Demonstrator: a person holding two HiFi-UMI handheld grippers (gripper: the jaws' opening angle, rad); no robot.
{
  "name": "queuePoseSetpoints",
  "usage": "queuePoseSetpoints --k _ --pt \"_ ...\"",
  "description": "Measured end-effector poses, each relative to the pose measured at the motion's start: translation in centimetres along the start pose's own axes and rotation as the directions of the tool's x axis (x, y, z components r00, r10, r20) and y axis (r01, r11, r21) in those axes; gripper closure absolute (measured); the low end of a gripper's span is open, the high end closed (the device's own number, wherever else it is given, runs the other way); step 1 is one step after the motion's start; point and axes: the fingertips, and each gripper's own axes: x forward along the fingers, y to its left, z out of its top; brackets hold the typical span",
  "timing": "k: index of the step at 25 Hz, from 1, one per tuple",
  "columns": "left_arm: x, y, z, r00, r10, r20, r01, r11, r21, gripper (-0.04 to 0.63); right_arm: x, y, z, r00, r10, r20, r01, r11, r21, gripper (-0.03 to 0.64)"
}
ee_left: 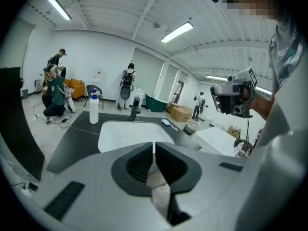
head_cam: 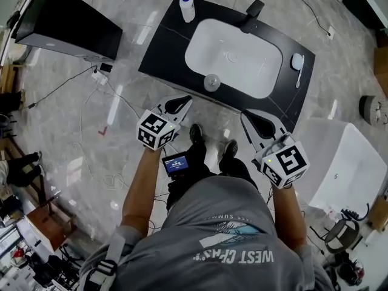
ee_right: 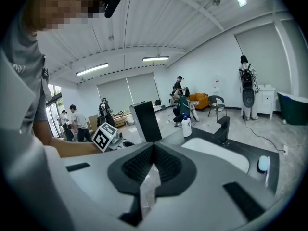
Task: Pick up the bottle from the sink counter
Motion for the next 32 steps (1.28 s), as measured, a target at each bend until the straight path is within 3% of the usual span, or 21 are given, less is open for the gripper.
queuePoseSetpoints --k 7,13,32 --pt "1.4 1.1 -2.0 1.000 -0.004 -0.018 0.003 1.000 -0.030 0.586 2.0 0.6 -2.4 0.996 0.036 -0.078 -0.034 0.999 0.036 0.614" --pt "2.2 2.6 -3.5 1.000 0.020 -0.024 -0.021 0.999 -0.045 0.476 3.2 1.1 -3.6 0.992 0.062 -0.113 -0.057 0.997 0.050 0.614" --pt "4.9 5.0 -8.5 0.996 0.052 -0.075 -0.060 0.993 -0.105 0.337 5.2 2.4 -7.8 0.972 0.122 -0.201 -0.093 0.984 0.151 0.615"
